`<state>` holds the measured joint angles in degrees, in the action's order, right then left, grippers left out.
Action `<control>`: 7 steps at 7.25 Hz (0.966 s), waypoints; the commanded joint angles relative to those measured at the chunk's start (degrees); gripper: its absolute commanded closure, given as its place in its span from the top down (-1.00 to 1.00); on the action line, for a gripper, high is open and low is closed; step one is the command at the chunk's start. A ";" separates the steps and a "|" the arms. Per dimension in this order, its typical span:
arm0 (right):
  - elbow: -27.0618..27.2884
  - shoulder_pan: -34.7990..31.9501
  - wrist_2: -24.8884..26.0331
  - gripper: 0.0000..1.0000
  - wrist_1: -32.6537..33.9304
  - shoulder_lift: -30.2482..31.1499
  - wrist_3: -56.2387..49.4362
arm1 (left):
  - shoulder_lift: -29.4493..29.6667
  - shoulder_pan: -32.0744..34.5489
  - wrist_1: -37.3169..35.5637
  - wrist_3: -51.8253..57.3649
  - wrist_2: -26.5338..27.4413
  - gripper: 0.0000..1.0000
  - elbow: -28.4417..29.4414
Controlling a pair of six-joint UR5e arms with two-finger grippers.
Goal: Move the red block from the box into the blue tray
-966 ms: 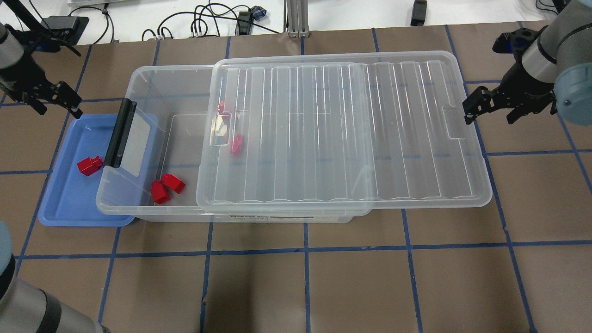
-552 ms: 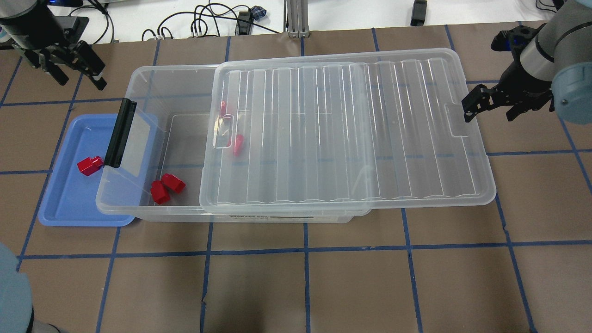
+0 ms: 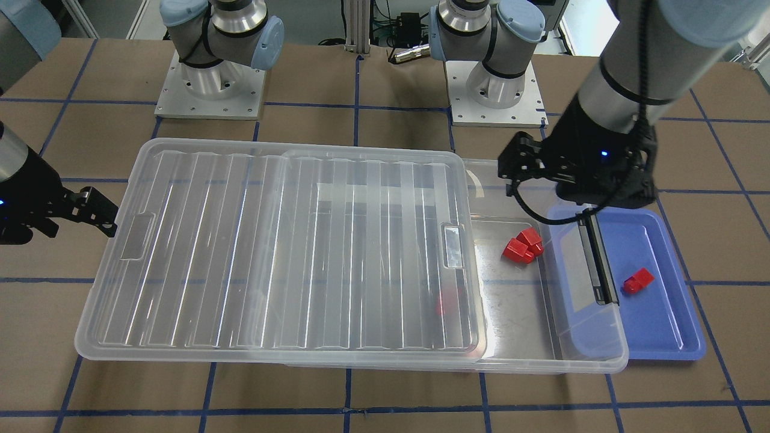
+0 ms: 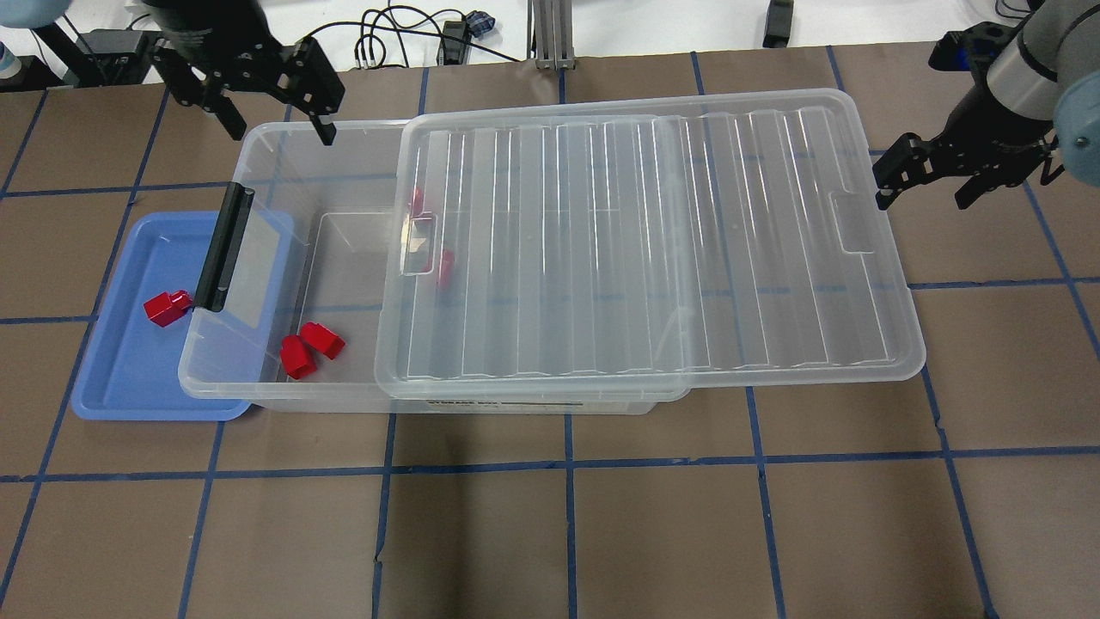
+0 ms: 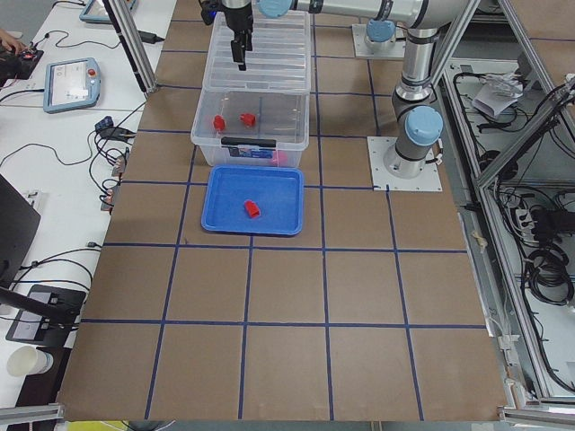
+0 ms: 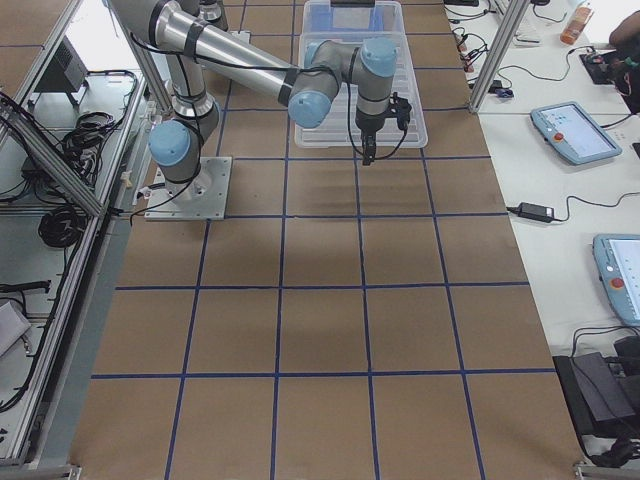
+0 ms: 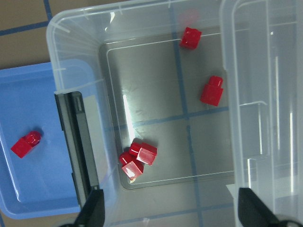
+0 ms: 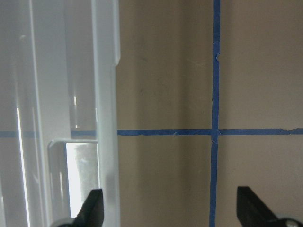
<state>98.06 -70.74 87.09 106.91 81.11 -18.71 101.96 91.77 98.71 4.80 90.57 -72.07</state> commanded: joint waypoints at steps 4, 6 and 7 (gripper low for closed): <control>1.25 0.43 2.77 1.00 1.81 -0.79 -2.22 | -6.76 -0.66 -1.31 0.87 0.13 1.00 -1.67; 1.43 -0.71 -0.34 1.00 1.28 -0.78 1.30 | -9.57 -4.48 -0.97 0.65 -0.39 1.00 -9.44; 1.51 -3.16 -0.16 1.00 1.46 -0.78 3.92 | -10.46 -4.23 -2.46 1.43 -0.57 1.00 -12.02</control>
<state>99.45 -71.69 87.33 108.31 80.34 -17.43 92.87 88.09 97.66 5.51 90.31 -80.21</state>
